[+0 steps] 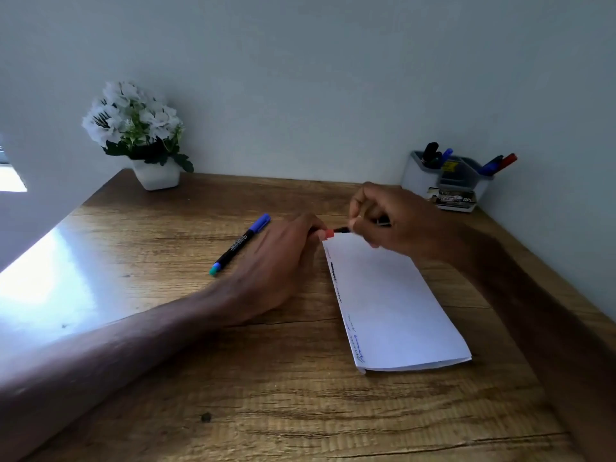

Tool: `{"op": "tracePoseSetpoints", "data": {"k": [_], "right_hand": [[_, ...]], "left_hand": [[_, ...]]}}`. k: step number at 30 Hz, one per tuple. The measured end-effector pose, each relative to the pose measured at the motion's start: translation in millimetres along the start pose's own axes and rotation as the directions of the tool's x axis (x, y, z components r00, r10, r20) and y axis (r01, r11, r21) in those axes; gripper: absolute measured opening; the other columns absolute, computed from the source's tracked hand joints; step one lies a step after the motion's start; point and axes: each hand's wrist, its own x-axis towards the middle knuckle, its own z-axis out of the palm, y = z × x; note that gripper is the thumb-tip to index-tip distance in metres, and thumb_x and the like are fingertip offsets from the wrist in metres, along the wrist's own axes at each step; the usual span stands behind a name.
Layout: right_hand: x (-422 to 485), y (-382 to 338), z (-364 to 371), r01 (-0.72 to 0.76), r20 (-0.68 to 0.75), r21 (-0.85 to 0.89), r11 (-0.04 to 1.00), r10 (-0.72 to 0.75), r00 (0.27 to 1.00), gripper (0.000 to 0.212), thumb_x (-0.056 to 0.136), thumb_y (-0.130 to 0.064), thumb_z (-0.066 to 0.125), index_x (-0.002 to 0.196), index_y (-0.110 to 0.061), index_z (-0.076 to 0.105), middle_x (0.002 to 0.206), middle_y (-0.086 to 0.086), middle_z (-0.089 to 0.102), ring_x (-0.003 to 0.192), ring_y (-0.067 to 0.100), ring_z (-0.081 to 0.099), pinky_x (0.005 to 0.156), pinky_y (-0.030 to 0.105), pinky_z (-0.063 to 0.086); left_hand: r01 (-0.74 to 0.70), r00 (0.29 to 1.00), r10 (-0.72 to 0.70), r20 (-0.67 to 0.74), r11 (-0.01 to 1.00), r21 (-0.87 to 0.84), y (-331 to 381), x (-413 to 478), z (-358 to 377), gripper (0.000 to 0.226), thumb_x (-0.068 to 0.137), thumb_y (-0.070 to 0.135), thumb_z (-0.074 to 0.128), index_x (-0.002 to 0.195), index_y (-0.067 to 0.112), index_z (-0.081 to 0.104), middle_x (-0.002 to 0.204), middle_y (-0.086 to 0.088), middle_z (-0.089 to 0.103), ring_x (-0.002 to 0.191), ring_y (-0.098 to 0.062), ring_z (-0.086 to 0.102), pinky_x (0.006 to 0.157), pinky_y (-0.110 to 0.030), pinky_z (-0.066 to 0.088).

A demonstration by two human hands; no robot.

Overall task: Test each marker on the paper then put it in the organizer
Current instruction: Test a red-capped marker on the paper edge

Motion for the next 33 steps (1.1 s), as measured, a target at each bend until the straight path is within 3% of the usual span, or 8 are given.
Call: {"op": "tracePoseSetpoints", "data": {"k": [3,5,8,10,13,16,24,33], "right_hand": [[-3,-1,-13,0.05,-0.046,0.248,0.967,-0.04,0.998,0.02,0.099,-0.001,0.052,0.095,-0.018,0.063,0.076,0.003,0.07,0.063,0.011,0.06,0.06,0.027,0.047],[-7,0,-19,0.073,-0.096,0.517,0.853,-0.027,0.995,0.032,0.096,0.013,0.043,0.096,-0.007,0.068,0.081,0.012,0.07,0.063,0.02,0.054,0.052,0.023,0.041],[-19,7,-23,0.067,-0.098,0.816,0.574,0.024,0.995,0.042,0.097,0.014,0.037,0.114,-0.005,0.07,0.099,0.015,0.072,0.081,0.02,0.063,0.06,0.026,0.053],[-28,12,-21,0.053,-0.088,0.875,0.481,0.051,0.995,0.04,0.099,0.01,0.042,0.126,-0.008,0.066,0.106,0.011,0.072,0.092,0.018,0.069,0.069,0.027,0.059],[-38,13,-12,0.0,-0.08,0.839,0.544,0.124,0.989,0.029,0.091,-0.01,0.062,0.119,-0.009,0.064,0.096,0.007,0.076,0.089,0.018,0.073,0.067,0.027,0.061],[-44,7,2,-0.079,0.004,0.79,0.609,0.124,0.992,0.028,0.088,-0.033,0.061,0.097,-0.006,0.063,0.078,0.012,0.072,0.071,0.025,0.069,0.053,0.029,0.056],[-46,-9,9,-0.278,0.269,0.773,0.57,0.103,0.958,0.036,0.088,-0.03,0.058,0.102,0.0,0.071,0.092,0.029,0.075,0.075,0.034,0.075,0.059,0.031,0.061],[-54,-15,27,-0.162,0.24,0.708,0.687,-0.018,0.971,0.018,0.08,0.001,0.076,0.098,0.005,0.076,0.08,0.025,0.074,0.067,0.031,0.071,0.06,0.033,0.063]], "left_hand": [[-0.003,1.0,0.003,-0.031,1.0,0.017,-1,-4,4,0.023,0.109,0.027,0.037,0.114,0.018,0.058,0.095,0.011,0.061,0.08,-0.006,0.059,0.069,-0.037,0.053],[-0.025,0.997,0.025,-0.067,1.0,0.0,0,-6,4,0.022,0.11,0.026,0.035,0.106,0.018,0.056,0.084,0.015,0.055,0.072,-0.006,0.056,0.065,-0.038,0.048],[-0.01,0.998,0.01,-0.059,1.0,0.002,9,-8,3,0.03,0.11,0.042,0.034,0.094,0.022,0.05,0.076,0.009,0.054,0.065,-0.005,0.05,0.06,-0.029,0.043],[-0.006,1.0,0.007,-0.024,0.999,0.04,15,-8,2,0.031,0.105,0.054,0.04,0.094,0.025,0.046,0.076,0.012,0.052,0.064,-0.002,0.048,0.057,-0.019,0.038],[-0.008,0.998,0.004,0.061,0.998,0.064,19,-7,2,0.036,0.097,0.059,0.054,0.112,0.027,0.05,0.098,0.014,0.058,0.085,-0.002,0.057,0.068,-0.022,0.048],[0.012,0.987,-0.017,0.161,0.999,0.033,17,-6,1,0.045,0.095,0.05,0.062,0.131,0.025,0.049,0.129,0.004,0.061,0.108,-0.005,0.054,0.083,-0.024,0.05],[0.023,0.959,-0.061,0.277,0.99,0.138,9,0,-4,0.048,0.096,0.046,0.062,0.139,0.027,0.052,0.135,0.007,0.061,0.12,-0.01,0.055,0.093,-0.025,0.045],[-0.019,0.964,-0.022,0.267,0.989,0.15,4,-1,-3,0.045,0.094,0.05,0.061,0.133,0.03,0.052,0.124,0.008,0.064,0.104,-0.004,0.056,0.088,-0.026,0.048]]}}
